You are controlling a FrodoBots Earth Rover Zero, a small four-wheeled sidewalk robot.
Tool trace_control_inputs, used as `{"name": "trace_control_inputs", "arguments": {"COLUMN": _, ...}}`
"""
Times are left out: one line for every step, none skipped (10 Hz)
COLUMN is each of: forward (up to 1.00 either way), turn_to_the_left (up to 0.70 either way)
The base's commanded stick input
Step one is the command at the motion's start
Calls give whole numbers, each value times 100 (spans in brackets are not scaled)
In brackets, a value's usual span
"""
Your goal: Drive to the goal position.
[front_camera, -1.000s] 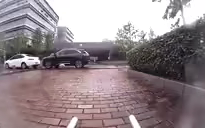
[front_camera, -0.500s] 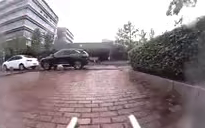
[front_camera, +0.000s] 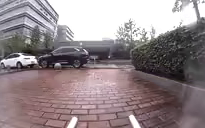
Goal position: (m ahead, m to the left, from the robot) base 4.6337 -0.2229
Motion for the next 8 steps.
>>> {"name": "trace_control_inputs", "arguments": {"forward": 70, "turn_to_the_left": 0}}
{"name": "trace_control_inputs", "arguments": {"forward": 70, "turn_to_the_left": 0}}
{"name": "trace_control_inputs", "arguments": {"forward": 70, "turn_to_the_left": 0}}
{"name": "trace_control_inputs", "arguments": {"forward": 70, "turn_to_the_left": 0}}
{"name": "trace_control_inputs", "arguments": {"forward": 70, "turn_to_the_left": 0}}
{"name": "trace_control_inputs", "arguments": {"forward": 70, "turn_to_the_left": 0}}
{"name": "trace_control_inputs", "arguments": {"forward": 70, "turn_to_the_left": 0}}
{"name": "trace_control_inputs", "arguments": {"forward": 70, "turn_to_the_left": 0}}
